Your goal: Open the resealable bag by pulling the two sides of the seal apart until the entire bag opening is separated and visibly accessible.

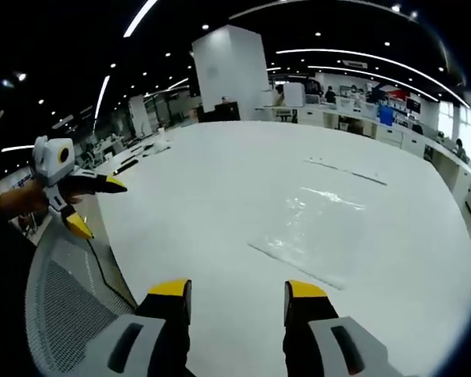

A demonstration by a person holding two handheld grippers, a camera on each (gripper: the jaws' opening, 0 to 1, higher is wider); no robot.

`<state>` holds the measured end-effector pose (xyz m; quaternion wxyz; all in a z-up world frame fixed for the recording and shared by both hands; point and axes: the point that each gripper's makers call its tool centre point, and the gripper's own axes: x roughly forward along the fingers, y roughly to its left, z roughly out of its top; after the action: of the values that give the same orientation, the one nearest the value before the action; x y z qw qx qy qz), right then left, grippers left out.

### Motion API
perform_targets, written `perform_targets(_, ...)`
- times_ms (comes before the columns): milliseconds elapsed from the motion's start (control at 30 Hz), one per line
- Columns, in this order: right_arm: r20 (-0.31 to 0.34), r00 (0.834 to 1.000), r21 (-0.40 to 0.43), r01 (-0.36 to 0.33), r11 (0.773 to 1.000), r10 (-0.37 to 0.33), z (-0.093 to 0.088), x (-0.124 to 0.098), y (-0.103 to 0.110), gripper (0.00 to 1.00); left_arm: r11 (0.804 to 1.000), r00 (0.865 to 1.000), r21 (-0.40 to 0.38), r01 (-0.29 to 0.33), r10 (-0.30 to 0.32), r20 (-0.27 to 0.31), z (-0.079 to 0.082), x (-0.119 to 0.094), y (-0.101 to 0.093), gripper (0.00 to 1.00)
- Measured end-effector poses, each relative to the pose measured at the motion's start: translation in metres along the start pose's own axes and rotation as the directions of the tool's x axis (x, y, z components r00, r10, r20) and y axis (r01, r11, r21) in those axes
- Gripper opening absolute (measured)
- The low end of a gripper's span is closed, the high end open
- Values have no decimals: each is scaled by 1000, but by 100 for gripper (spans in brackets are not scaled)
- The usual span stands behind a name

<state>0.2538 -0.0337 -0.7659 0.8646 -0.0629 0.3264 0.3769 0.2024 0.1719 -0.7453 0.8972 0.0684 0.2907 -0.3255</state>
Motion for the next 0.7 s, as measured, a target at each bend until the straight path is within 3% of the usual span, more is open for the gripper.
perform_targets(400, -45, 997, -47, -64, 997, 62, 17, 28, -4, 38, 1000, 1000, -17, 6, -6, -19, -7, 4, 7, 79)
perform_targets(700, -118, 990, -105, -94, 990, 82, 14, 54, -13, 35, 999, 999, -46, -3, 1, -34, -14, 3, 11, 79)
